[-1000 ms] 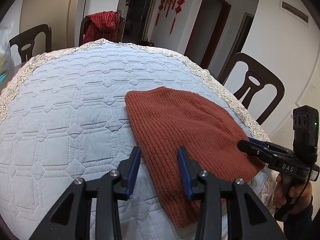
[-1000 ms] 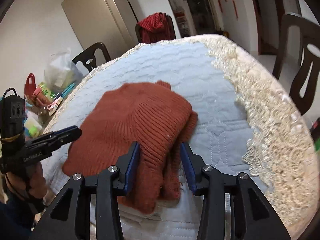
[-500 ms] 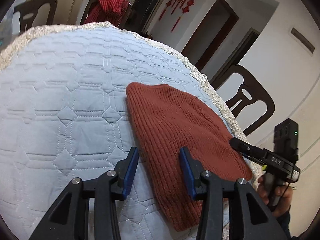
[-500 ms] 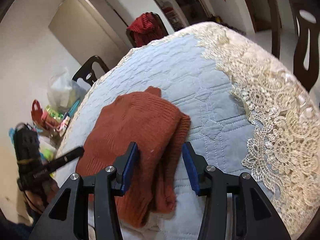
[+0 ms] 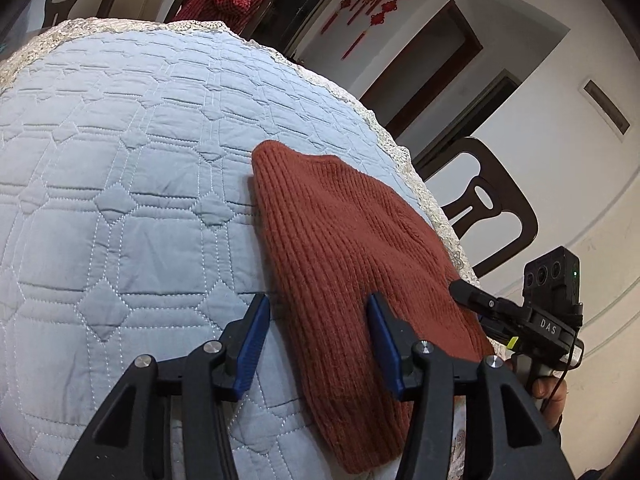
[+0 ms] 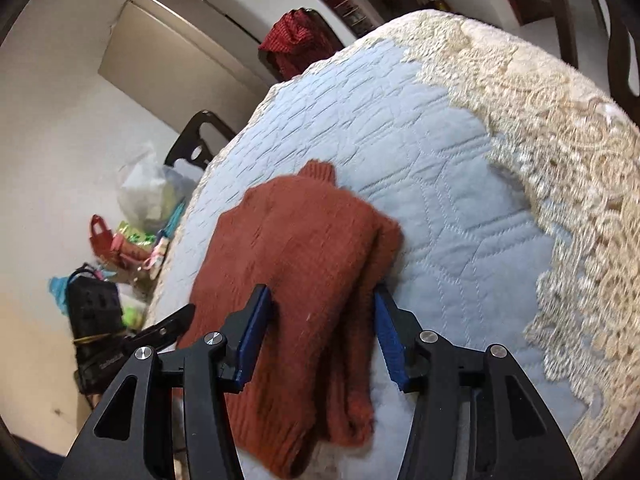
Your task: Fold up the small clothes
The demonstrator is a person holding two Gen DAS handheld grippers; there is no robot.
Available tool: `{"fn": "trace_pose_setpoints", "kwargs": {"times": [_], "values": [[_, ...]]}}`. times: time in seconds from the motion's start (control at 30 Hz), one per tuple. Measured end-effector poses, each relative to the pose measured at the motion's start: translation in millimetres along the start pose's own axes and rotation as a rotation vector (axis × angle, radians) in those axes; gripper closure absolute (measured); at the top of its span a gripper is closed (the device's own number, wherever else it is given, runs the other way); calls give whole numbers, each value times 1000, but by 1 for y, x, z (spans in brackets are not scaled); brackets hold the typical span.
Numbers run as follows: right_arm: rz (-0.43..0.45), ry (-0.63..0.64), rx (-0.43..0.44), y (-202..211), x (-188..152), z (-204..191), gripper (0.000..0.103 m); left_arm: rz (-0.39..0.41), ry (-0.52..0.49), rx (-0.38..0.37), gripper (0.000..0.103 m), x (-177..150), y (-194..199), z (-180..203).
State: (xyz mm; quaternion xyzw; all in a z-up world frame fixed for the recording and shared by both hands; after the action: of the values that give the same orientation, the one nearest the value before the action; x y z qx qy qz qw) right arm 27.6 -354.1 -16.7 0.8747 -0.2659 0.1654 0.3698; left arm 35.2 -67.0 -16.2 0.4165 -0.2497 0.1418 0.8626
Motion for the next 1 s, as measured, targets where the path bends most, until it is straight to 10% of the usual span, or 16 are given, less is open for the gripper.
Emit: {"fn": "trace_pose_setpoints", "kwargs": {"times": [0.4, 1.0], "values": [[13, -25, 15, -5, 7, 3, 77, 13, -59, 40, 68, 9, -1, 16], [51, 77, 93, -6, 22, -57, 80, 106, -152, 129, 71, 36, 46, 19]]}}
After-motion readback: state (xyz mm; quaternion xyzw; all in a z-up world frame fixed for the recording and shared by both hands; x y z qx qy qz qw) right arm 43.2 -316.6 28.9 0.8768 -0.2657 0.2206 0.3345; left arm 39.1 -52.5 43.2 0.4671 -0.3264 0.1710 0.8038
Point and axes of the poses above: each gripper's, at about its wrist camera, not at the fingertips, and y roughly against the way its jaws point, z to its right, x to its top, the point moved 2 cm from there along -y, roughly the way its jaws point, and after that the axes turned 2 degrees about x, right-handed, at the moved point
